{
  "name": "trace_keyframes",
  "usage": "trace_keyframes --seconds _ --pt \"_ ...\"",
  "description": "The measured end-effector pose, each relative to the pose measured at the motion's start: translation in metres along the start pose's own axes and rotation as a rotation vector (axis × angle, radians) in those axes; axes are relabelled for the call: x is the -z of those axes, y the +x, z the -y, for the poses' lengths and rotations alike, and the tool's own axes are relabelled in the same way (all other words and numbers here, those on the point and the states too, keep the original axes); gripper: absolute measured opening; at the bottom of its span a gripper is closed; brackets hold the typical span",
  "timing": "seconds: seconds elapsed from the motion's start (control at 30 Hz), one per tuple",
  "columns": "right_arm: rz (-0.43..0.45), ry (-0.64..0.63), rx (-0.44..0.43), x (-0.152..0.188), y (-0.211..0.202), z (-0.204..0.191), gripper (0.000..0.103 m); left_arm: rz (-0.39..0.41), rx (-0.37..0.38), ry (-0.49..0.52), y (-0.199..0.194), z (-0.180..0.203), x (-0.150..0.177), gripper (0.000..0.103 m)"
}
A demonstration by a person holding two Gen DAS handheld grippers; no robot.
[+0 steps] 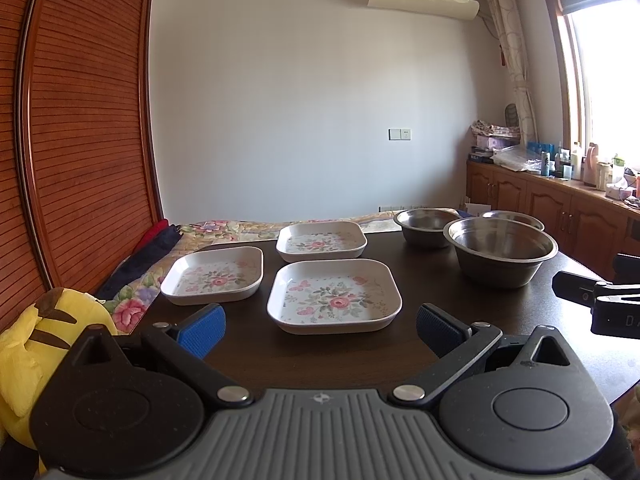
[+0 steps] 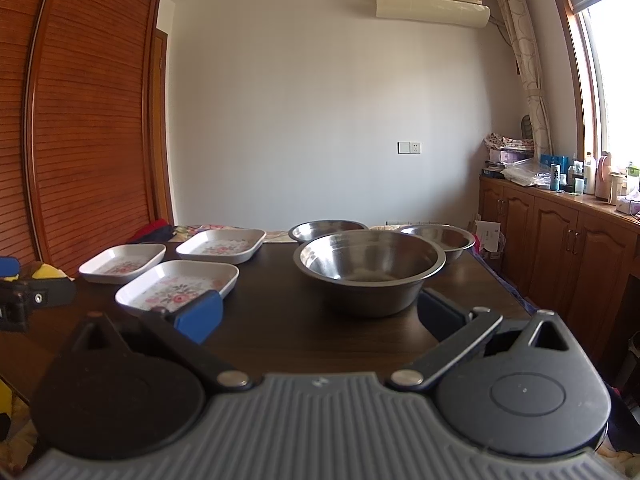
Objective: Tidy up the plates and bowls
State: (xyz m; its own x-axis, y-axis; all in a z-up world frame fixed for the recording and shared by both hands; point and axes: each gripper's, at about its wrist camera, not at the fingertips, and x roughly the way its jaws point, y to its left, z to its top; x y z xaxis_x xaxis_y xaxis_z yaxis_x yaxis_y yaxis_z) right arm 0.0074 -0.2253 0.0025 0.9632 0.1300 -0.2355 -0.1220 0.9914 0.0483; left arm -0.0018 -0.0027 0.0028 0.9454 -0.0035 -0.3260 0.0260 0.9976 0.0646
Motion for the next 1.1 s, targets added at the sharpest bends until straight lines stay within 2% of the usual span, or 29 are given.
trace_keyframes --seconds 0.37,0.77,0.93,1.1 --pt "-0.002 -0.004 0.002 0.003 0.001 0.000 0.103 -0.004 0.000 0.002 -0.001 0.000 0.002 0.103" --pt "-0.029 -0.008 -0.013 0.013 0.010 -0.001 0.103 -0.052 0.010 -0.003 0.015 -0.005 0.009 0.103" --pt "-0.040 -0.008 -0.057 0.010 0.019 -0.005 0.103 -0.067 0.024 0.015 0.027 -0.008 0.009 0.103" --pt "-0.057 -0.035 -0.138 0.001 0.031 -0.017 0.103 -0.084 0.026 0.027 0.042 -0.014 0.003 0.103"
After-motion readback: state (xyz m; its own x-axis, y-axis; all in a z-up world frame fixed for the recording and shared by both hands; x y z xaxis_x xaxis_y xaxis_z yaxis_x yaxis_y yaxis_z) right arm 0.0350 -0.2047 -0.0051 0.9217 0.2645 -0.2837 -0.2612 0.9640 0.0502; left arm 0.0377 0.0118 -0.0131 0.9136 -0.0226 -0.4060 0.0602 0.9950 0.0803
